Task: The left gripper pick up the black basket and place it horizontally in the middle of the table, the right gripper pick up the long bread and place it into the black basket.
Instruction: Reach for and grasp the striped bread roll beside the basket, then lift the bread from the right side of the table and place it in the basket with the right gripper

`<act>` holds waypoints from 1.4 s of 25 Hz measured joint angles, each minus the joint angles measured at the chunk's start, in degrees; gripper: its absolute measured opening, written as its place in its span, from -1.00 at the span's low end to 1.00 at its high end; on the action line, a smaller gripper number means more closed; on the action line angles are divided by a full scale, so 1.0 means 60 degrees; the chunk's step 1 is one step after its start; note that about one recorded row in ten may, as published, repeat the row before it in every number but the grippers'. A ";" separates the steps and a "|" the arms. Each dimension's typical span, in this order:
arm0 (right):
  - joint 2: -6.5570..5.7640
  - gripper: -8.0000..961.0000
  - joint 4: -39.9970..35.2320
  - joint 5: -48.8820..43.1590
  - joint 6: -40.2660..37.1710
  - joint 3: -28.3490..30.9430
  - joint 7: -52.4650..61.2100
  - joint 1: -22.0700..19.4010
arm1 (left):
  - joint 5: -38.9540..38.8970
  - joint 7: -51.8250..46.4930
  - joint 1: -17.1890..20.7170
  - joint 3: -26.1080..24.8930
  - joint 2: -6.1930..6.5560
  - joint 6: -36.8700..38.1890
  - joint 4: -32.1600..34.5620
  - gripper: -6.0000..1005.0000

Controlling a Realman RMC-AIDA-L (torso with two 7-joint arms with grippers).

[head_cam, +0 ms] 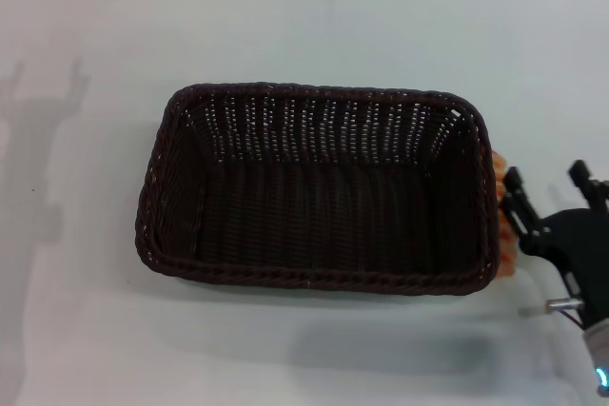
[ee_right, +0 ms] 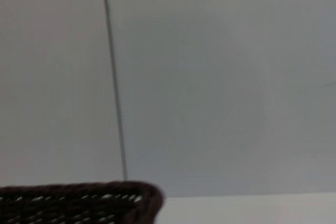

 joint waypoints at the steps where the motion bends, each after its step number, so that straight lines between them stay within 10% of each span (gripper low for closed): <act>1: 0.0004 0.56 0.0014 -0.0004 0.0131 -0.0001 -0.0001 0.0062 | 0.0000 -0.0008 -0.0078 0.0010 -0.0001 -0.0014 0.0157 0.58; 24: -0.0038 0.55 0.0024 0.0015 0.3113 0.0511 0.0029 0.1109 | 0.0229 -0.0163 -0.0521 0.0043 0.0019 -0.0158 0.0813 0.57; 35: -0.0041 0.26 0.0153 0.0000 0.0132 0.0696 0.0001 -0.0002 | 0.0490 -0.0253 -0.0550 0.0092 -0.0008 -0.0132 0.0850 0.57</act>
